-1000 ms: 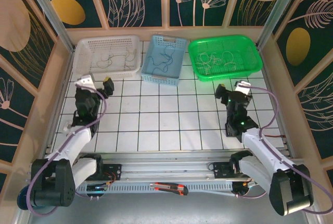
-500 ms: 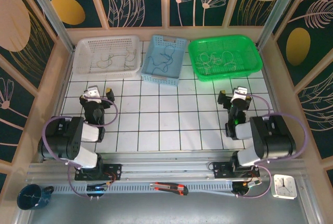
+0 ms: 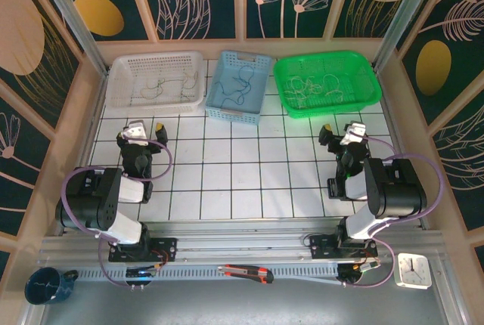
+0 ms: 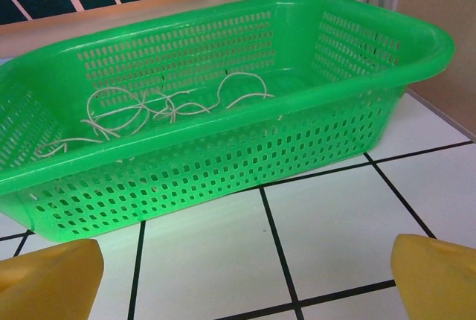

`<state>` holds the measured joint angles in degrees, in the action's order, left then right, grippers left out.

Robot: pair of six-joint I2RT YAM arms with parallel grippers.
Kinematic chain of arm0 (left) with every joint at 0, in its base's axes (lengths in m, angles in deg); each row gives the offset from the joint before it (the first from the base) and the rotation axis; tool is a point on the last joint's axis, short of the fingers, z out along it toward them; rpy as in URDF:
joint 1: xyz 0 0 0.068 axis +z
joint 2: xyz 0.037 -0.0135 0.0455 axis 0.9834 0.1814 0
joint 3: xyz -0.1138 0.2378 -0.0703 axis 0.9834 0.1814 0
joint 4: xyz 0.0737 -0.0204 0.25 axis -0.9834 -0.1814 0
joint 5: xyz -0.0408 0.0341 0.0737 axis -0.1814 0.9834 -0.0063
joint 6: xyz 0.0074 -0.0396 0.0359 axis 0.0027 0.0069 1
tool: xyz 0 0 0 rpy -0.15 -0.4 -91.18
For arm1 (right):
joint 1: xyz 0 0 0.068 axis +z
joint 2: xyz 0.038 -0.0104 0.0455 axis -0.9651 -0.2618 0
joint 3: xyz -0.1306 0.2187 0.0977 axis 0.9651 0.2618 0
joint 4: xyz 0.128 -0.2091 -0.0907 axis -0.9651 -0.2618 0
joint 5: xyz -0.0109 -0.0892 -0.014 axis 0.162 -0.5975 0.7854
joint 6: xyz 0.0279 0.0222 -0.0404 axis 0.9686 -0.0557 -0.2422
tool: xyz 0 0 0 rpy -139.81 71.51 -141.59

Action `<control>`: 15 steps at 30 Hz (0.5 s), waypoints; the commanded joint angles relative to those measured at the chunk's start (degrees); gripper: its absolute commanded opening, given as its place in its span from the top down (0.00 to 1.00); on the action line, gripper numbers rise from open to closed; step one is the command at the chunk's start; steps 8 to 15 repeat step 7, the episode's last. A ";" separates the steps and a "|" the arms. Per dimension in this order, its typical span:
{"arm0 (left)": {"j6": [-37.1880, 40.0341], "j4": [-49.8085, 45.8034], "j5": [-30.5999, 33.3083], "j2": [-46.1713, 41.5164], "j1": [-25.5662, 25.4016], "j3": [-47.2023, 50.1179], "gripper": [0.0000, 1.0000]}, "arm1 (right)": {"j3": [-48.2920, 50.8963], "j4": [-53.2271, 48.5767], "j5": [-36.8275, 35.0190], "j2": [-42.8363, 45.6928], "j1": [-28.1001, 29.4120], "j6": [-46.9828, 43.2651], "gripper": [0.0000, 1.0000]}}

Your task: Untangle the cables

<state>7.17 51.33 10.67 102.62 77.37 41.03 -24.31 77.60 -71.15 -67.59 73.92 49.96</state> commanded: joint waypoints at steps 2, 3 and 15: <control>0.87 1.54 -1.06 0.44 0.33 -0.95 0.01 | -1.28 2.06 1.30 -0.42 -0.17 -0.42 0.01; 0.84 1.50 -1.05 0.33 0.36 -0.95 0.01 | -1.28 2.01 1.43 -0.37 -0.32 -0.36 0.01; 0.86 1.79 -0.80 0.24 0.35 -0.71 0.01 | -1.04 2.56 1.46 -0.37 -0.23 -0.59 0.01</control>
